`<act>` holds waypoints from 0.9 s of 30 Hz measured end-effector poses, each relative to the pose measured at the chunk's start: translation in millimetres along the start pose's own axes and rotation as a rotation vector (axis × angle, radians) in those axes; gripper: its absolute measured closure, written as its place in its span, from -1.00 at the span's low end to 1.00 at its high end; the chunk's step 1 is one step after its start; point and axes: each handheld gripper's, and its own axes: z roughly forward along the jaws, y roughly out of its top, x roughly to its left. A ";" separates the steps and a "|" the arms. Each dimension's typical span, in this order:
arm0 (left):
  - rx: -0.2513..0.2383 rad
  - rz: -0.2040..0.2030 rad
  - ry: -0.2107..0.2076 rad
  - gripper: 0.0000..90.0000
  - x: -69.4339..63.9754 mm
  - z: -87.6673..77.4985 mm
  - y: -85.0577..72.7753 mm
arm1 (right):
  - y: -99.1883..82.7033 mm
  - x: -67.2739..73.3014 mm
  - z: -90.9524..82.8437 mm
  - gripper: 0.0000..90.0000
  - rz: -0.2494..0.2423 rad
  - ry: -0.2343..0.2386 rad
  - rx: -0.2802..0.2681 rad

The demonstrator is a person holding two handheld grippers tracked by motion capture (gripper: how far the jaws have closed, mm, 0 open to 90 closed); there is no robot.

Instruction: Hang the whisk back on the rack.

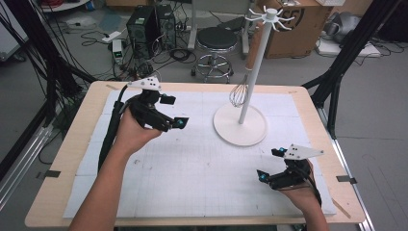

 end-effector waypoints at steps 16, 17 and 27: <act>-0.003 0.010 0.031 -0.96 -10.6 -12.4 -31.0 | -0.3 1.5 1.7 -0.99 0.000 -0.001 0.008; -0.005 0.016 0.030 -0.96 -11.5 -12.7 -33.0 | -0.3 1.4 1.8 -0.99 -0.001 -0.002 0.010; -0.030 0.011 0.028 -0.96 -21.0 -16.2 -60.5 | -0.5 1.4 2.2 -0.99 0.000 -0.001 0.012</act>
